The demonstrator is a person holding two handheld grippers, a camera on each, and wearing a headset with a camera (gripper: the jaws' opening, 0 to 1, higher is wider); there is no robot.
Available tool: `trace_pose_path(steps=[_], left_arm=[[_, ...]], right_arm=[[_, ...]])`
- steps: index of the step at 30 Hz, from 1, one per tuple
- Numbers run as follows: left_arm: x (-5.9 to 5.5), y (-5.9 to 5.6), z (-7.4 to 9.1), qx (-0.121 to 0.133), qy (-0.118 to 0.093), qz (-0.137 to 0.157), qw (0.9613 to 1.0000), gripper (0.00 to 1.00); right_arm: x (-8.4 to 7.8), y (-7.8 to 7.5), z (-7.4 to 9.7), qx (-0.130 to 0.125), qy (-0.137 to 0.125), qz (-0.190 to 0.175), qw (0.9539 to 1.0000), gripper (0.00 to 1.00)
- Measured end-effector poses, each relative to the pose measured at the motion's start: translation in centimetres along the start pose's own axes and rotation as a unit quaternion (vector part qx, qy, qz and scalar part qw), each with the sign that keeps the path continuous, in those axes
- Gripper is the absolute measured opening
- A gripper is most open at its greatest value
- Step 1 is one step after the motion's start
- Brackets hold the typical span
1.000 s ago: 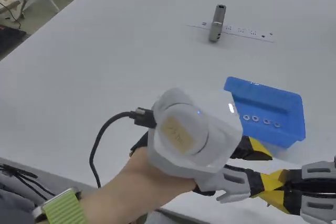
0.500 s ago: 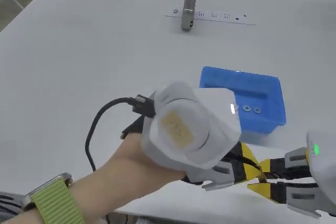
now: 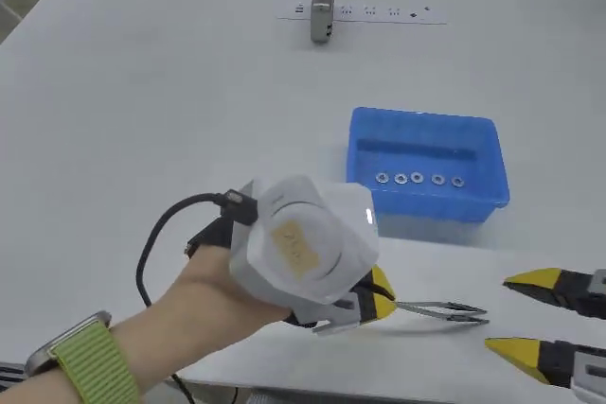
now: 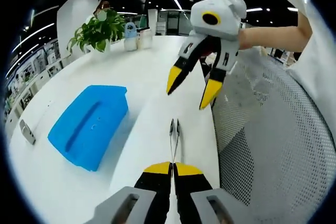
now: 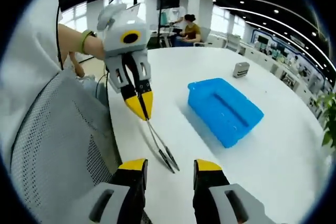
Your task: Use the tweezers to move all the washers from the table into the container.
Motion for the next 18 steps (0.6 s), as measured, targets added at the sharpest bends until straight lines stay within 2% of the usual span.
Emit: trace_pose_path(steps=[2, 4, 6, 9, 10, 12, 13, 16, 18], left_arm=[[-0.1, 0.1, -0.4, 0.004, 0.027, -0.004, 0.9996, 0.0], [-0.3, 0.1, -0.9, 0.004, 0.06, -0.012, 0.9981, 0.0], [-0.4, 0.2, -1.3, 0.005, 0.085, -0.027, 0.996, 0.0], [-0.3, 0.2, -1.6, 0.004, 0.124, -0.04, 0.9915, 0.0], [0.0, 0.2, -1.7, 0.003, 0.122, -0.044, 0.9915, 0.0], [0.1, 0.3, -1.6, -0.001, 0.137, -0.044, 0.9896, 0.0], [0.1, 0.3, -1.7, -0.003, 0.141, -0.043, 0.9891, 0.0], [0.1, -0.1, -1.7, -0.013, 0.146, -0.038, 0.9885, 0.0], [0.0, -0.4, -1.6, -0.012, 0.137, -0.03, 0.9901, 0.0]], right_arm=[[0.3, -0.7, 1.3, -0.027, -0.02, -0.035, 0.9988, 0.34], [0.9, -1.5, 2.8, -0.059, -0.048, -0.077, 0.9941, 0.35], [2.0, -2.1, 4.3, -0.085, -0.091, -0.118, 0.9852, 0.37], [3.4, -2.7, 6.4, -0.105, -0.147, -0.179, 0.9671, 0.4], [3.7, -2.8, 6.9, -0.109, -0.159, -0.191, 0.9625, 0.41], [4.4, -2.8, 8.1, -0.124, -0.173, -0.204, 0.9555, 0.43], [4.6, -2.7, 8.6, -0.131, -0.172, -0.198, 0.956, 0.43], [5.5, -2.2, 10.2, -0.164, -0.179, -0.181, 0.953, 0.48], [5.8, -1.9, 10.8, -0.17, -0.19, -0.181, 0.9499, 0.51]])
Point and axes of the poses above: the centre of the closed fingertips' face, and the gripper's own axes: z roughly backward along the fingers, y roughly to its left, x roughly out of its top, the point moved 5 cm from there along z, roughly backward along the fingers, and after that the axes turned 12 degrees about -x, right-handed, at the moved point
